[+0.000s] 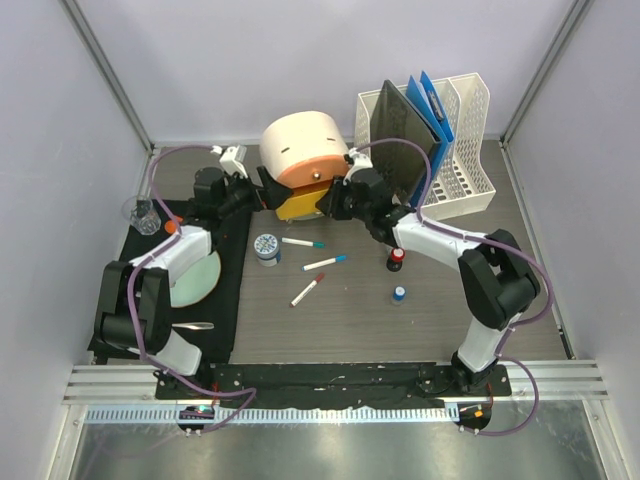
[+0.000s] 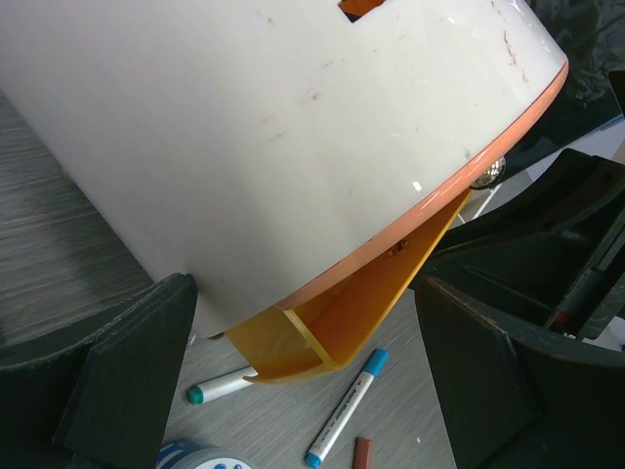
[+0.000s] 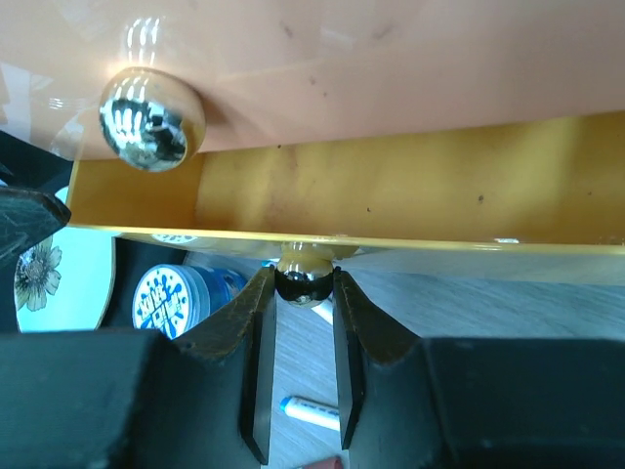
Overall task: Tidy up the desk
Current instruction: Open the drawer in the storage box.
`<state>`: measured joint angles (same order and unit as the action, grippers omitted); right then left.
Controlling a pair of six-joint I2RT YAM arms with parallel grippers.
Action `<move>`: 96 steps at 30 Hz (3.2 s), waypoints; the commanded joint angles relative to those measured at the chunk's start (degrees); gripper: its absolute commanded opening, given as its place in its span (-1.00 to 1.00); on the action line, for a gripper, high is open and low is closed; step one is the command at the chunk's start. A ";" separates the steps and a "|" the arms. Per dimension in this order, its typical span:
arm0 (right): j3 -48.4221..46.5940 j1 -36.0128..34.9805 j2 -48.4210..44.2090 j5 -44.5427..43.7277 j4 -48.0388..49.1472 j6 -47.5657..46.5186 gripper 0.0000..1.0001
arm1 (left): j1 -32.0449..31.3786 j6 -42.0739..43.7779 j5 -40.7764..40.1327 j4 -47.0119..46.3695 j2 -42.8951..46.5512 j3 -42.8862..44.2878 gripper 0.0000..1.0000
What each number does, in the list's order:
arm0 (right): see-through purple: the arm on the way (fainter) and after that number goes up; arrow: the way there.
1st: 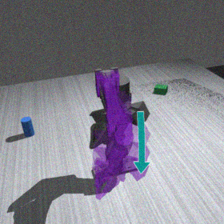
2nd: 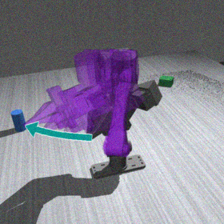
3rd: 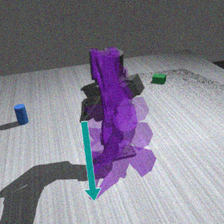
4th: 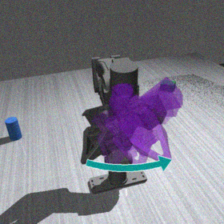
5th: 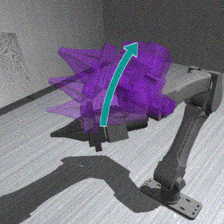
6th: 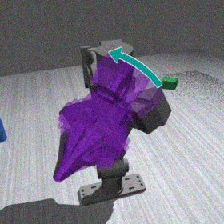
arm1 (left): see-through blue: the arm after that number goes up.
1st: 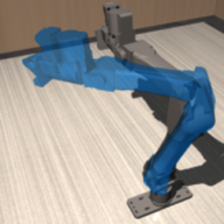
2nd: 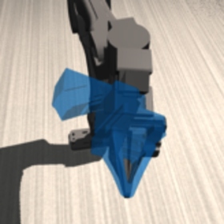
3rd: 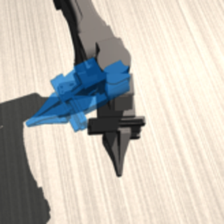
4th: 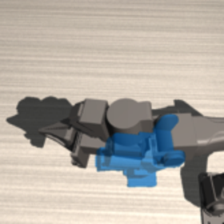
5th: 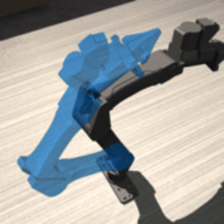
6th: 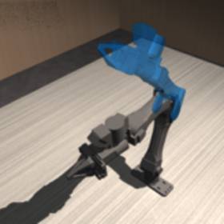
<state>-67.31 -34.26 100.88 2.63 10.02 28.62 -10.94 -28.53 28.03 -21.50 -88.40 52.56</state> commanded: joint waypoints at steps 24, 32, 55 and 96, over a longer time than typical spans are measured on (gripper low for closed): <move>9.74 0.07 -13.78 -0.17 -4.04 -0.06 -0.78 | -4.09 -1.08 -4.91 1.72 5.08 -1.93 0.99; 11.67 -0.81 -16.94 0.53 -6.42 0.03 -0.78 | -4.09 -0.82 -7.37 2.69 5.08 -1.49 0.99; 16.07 -2.21 -24.94 -0.44 -11.51 1.52 -0.78 | -4.18 -1.00 -13.44 4.09 5.69 -0.52 0.99; 10.80 -6.78 -23.19 -5.52 -12.74 4.95 -0.71 | -5.14 -1.79 -10.54 4.71 5.70 0.62 0.99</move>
<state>-52.27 -39.24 77.10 1.69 -5.58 31.99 -15.33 -29.85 15.57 -15.42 -84.12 50.87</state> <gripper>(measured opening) 0.296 0.995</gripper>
